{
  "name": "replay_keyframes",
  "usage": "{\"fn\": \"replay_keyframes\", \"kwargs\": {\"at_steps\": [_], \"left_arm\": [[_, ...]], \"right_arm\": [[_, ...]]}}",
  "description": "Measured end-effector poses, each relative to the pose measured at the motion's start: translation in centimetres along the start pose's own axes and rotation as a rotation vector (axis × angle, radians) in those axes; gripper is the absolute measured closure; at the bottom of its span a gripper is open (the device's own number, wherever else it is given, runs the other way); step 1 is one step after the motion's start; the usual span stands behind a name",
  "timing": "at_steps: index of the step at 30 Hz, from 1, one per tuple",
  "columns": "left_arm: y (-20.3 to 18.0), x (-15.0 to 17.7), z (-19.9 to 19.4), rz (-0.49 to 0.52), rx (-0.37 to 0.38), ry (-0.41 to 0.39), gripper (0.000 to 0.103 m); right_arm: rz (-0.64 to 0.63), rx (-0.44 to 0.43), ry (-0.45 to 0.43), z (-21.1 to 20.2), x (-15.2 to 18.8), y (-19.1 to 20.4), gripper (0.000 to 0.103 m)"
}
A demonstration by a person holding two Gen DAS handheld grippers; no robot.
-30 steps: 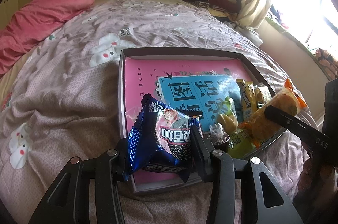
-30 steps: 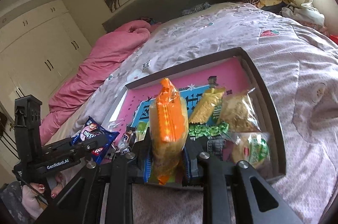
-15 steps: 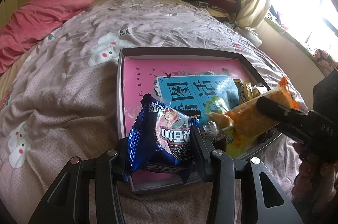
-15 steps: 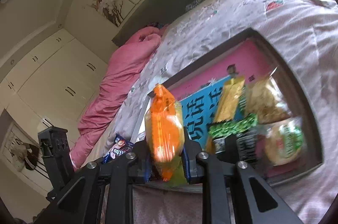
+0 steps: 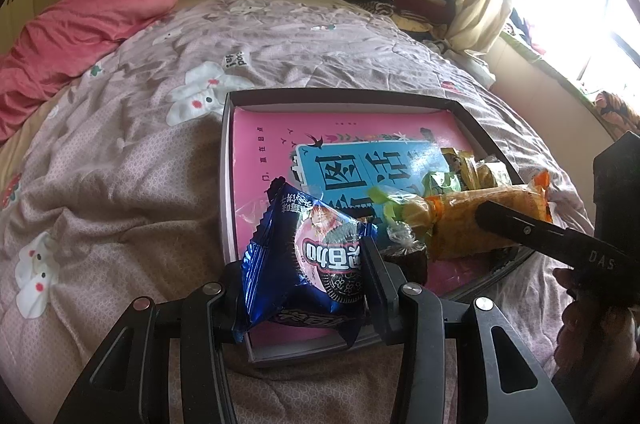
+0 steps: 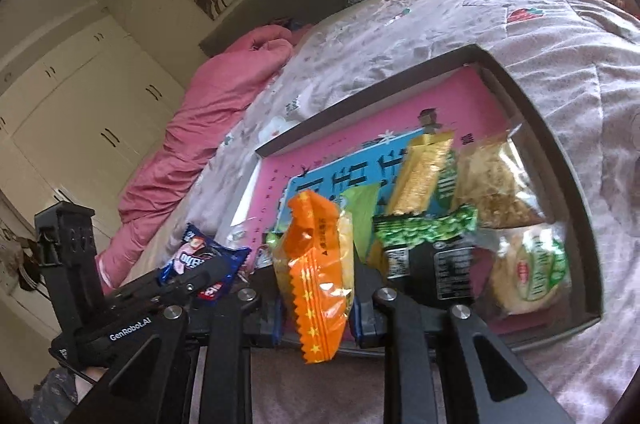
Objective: Organize snacks
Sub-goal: 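Carry the blue bag and orange bread over the tray with both grippers, then lower the blue bag and orange bread into the tray with both grippers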
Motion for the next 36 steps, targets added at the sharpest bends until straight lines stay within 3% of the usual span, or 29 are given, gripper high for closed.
{"fn": "replay_keyframes", "kwargs": {"at_steps": [11, 36], "left_arm": [[0.0, 0.1, 0.0, -0.002, -0.002, 0.002, 0.055], [0.4, 0.4, -0.6, -0.005, -0.007, 0.005, 0.055]], "right_arm": [[-0.057, 0.055, 0.019, -1.0, 0.1, -0.7, 0.069], [-0.175, 0.167, 0.058, -3.5, 2.2, -1.2, 0.066]]}}
Point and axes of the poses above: each gripper's, at about its wrist camera, not at the fingertips, and z roughly the way its jaws point, y to its left, x to its underside, the point moved 9 cm from there along z, roughly the way its jaws point, and after that the axes turned 4 degrees about z, right-handed, at the moved point
